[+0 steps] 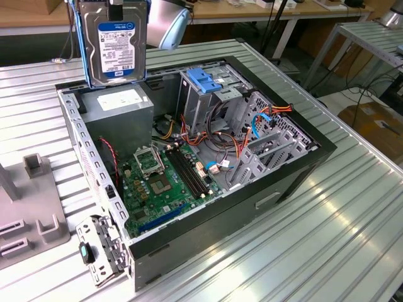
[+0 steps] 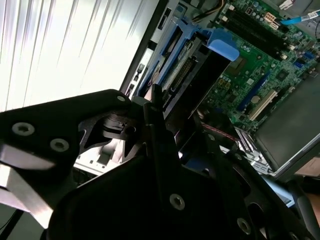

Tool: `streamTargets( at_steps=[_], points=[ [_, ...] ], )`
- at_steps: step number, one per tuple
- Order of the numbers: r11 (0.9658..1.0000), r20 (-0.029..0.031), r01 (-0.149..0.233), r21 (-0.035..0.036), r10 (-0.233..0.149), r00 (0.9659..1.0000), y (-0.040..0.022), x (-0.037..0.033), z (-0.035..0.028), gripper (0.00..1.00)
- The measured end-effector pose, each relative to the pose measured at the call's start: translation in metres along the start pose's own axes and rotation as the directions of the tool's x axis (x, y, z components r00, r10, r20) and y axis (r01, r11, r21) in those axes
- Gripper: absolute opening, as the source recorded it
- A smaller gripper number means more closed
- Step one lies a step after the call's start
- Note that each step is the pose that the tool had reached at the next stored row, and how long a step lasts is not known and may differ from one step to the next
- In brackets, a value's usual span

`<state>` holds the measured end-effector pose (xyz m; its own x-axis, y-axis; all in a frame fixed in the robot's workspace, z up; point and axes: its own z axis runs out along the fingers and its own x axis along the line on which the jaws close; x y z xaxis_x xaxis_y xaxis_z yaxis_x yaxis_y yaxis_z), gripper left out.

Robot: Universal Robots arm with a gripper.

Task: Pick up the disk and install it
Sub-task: 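Pick up the disk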

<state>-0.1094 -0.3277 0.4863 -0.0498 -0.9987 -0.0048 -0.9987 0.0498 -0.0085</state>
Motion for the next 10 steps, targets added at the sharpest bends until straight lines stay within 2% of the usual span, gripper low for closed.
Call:
streamTargets(
  at_steps=[5,10],
  points=[
    [1.0,0.0001,0.0,0.0,0.0,1.0,-0.0051,0.0039,0.0001,0.35],
    [1.0,0.0,0.0,-0.0001,0.0,1.0,-0.011,0.0041,0.0001,0.35]
  ],
)
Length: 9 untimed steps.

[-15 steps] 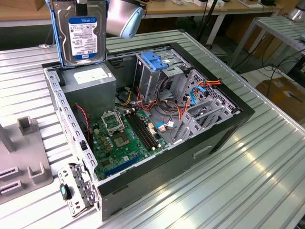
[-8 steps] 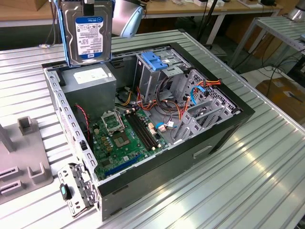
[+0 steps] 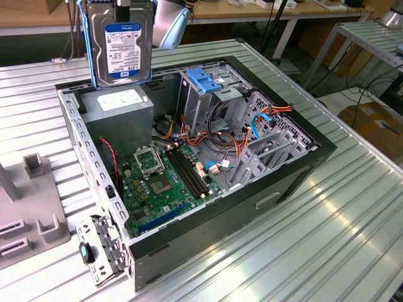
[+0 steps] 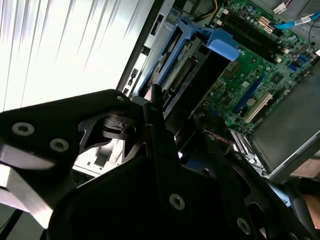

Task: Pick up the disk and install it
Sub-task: 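Pick up the disk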

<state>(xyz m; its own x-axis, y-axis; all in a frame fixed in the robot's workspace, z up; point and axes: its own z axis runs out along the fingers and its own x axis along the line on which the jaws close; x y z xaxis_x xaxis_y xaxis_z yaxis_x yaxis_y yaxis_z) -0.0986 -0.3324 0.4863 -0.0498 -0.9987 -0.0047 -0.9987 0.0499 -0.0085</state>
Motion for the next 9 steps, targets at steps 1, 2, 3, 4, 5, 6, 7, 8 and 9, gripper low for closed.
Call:
streamTargets(
  at_steps=[1,2,3,4,5,6,7,8,9],
  points=[
    [1.0,0.0,0.0,0.0,0.0,1.0,-0.0017,-0.0001,0.0,0.35],
    [1.0,0.0,0.0,0.0,0.0,1.0,-0.0035,-0.0002,0.0,0.35],
    [1.0,0.0,0.0,0.0,0.0,1.0,-0.0072,-0.0003,0.0001,0.35],
    [1.0,0.0001,0.0,0.0,0.0,1.0,-0.0096,-0.0005,0.0001,0.35],
    [1.0,0.0001,0.0,0.0,0.0,1.0,-0.0123,-0.0006,0.0001,0.35],
    [1.0,0.0001,0.0,0.0001,0.0,1.0,-0.0159,-0.0008,0.0002,0.35],
    [1.0,0.0,0.0,0.0001,0.0,1.0,-0.0182,-0.0009,0.0002,0.35],
    [1.0,0.0,0.0,0.0001,0.0,1.0,-0.0226,-0.0011,0.0002,0.35],
    [1.0,-0.0001,0.0,0.0,0.0,1.0,-0.0257,-0.0012,0.0002,0.35]
  ],
)
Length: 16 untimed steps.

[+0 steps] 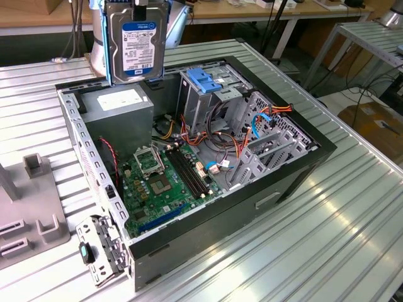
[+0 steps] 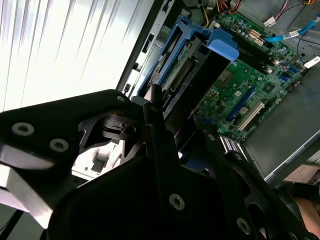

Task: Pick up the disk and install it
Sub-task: 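Pick up the disk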

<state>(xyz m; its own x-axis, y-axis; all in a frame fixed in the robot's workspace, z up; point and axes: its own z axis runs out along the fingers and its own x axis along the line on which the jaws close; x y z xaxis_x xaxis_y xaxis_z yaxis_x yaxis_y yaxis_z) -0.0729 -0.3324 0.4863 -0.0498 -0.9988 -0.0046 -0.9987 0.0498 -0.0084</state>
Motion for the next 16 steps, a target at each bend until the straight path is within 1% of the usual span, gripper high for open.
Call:
streamTargets(
  at_steps=[6,10,14,16],
  points=[
    [1.0,0.0001,0.0,0.0001,0.0,1.0,-0.0005,-0.0001,0.0001,0.35],
    [1.0,0.0,0.0,0.0,0.0,1.0,-0.0035,-0.0002,0.0001,0.35],
    [1.0,0.0001,0.0,0.0001,0.0,1.0,-0.0101,-0.0005,0.0002,0.35],
    [1.0,0.0,0.0,0.0,0.0,1.0,-0.0164,-0.0009,0.0003,0.35]
  ],
)
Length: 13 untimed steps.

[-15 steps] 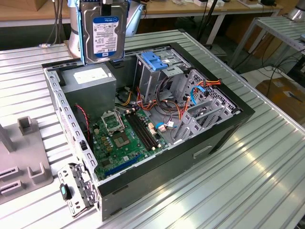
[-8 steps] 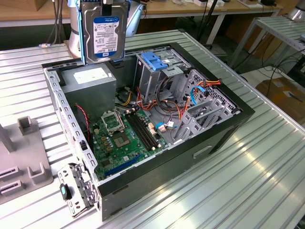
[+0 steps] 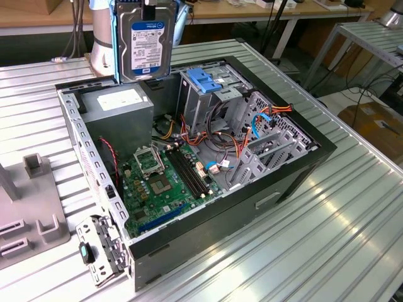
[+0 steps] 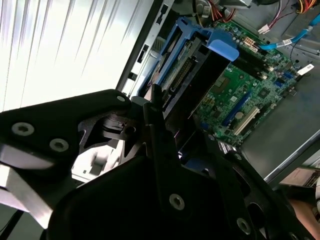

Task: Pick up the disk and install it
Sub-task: 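Pick up the disk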

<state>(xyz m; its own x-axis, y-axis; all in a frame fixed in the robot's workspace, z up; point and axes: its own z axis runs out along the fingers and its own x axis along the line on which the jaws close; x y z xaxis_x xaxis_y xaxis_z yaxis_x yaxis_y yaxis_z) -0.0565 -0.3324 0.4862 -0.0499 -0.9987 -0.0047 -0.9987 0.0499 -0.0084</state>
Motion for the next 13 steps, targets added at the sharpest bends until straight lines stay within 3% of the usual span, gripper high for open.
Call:
streamTargets(
  at_steps=[7,13],
  points=[
    [1.0,0.0,0.0,0.0,0.0,1.0,-0.0107,-0.0005,0.0002,0.35],
    [1.0,0.0001,0.0,0.0001,0.0,1.0,-0.011,-0.0005,0.0002,0.35]
  ],
)
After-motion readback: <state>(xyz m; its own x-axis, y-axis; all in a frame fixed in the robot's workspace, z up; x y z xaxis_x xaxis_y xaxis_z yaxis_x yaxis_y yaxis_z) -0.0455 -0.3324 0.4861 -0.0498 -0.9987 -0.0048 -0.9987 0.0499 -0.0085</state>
